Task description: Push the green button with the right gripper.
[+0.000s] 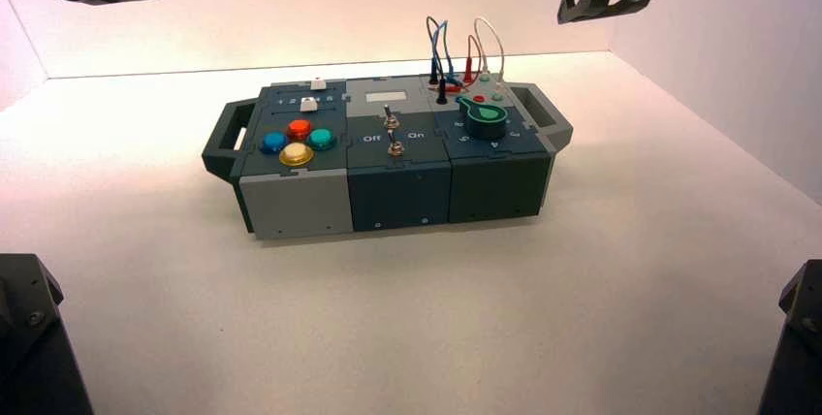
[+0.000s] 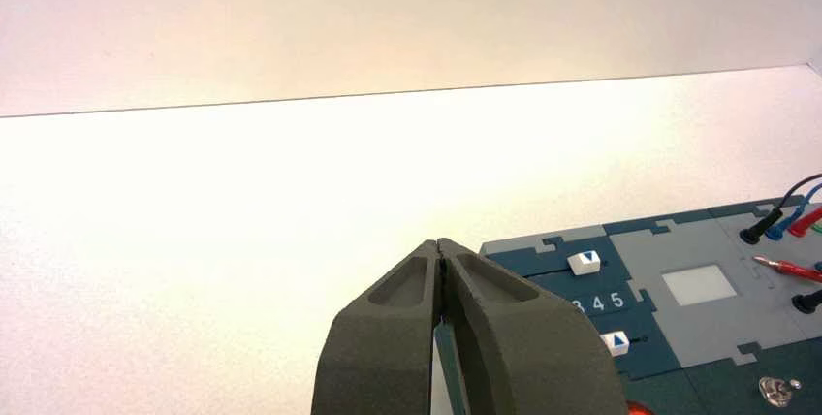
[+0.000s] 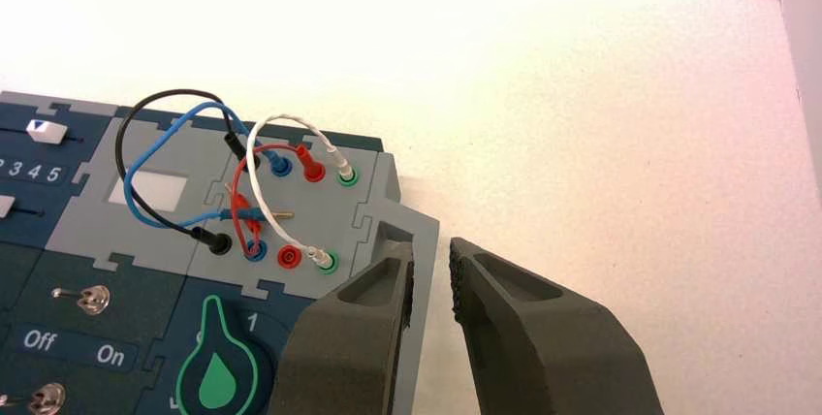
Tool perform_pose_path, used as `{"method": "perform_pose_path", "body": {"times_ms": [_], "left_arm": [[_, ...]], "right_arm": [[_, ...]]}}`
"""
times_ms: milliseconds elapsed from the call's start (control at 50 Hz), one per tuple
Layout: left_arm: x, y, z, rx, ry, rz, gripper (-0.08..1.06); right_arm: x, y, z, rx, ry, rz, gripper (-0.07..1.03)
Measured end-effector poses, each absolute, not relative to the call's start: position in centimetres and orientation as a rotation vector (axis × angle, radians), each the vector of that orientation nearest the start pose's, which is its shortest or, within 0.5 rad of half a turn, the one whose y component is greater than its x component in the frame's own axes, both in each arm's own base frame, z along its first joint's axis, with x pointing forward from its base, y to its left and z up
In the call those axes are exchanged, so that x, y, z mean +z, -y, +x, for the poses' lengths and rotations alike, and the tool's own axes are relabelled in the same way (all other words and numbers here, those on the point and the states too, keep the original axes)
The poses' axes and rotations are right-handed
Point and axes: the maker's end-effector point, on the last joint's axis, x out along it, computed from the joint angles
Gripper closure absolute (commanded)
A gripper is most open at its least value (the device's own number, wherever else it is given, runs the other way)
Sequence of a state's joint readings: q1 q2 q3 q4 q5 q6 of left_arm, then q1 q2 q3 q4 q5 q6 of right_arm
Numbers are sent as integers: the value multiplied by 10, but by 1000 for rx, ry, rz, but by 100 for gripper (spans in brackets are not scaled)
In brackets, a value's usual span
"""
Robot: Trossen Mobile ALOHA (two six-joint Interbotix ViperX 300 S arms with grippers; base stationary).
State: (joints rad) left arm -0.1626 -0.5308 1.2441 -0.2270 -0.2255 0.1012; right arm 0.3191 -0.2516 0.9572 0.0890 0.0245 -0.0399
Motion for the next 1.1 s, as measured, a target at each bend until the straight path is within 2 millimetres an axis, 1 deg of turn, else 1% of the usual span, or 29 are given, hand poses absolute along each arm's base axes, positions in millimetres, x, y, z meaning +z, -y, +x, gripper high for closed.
{"method": "perform_pose_path", "body": {"times_ms": [540,660,740,840,900,1020,1100], "left_arm": [[136,37,280,-80,-495,-65,101],[136,37,280,-81,-495,-64,101],[136,37,280,-81,-497,-64,101],[134,37,280,-81,-503,-63,101],[133,37,280,-80,-506,-63,101],[133,37,280,-80,-507,-64,101],[131,37,279,-80,-512,-64,101]], "right_arm": [[120,-120,321,320,-750,-74,73],[124,-133,319,354,-760,-81,73],[128,-148,315,397,-757,-96,73],[131,-160,311,432,-756,-109,73],[134,-174,306,473,-753,-124,73],[136,-188,300,513,-756,-140,73],[136,-191,298,523,-758,-145,73]]}}
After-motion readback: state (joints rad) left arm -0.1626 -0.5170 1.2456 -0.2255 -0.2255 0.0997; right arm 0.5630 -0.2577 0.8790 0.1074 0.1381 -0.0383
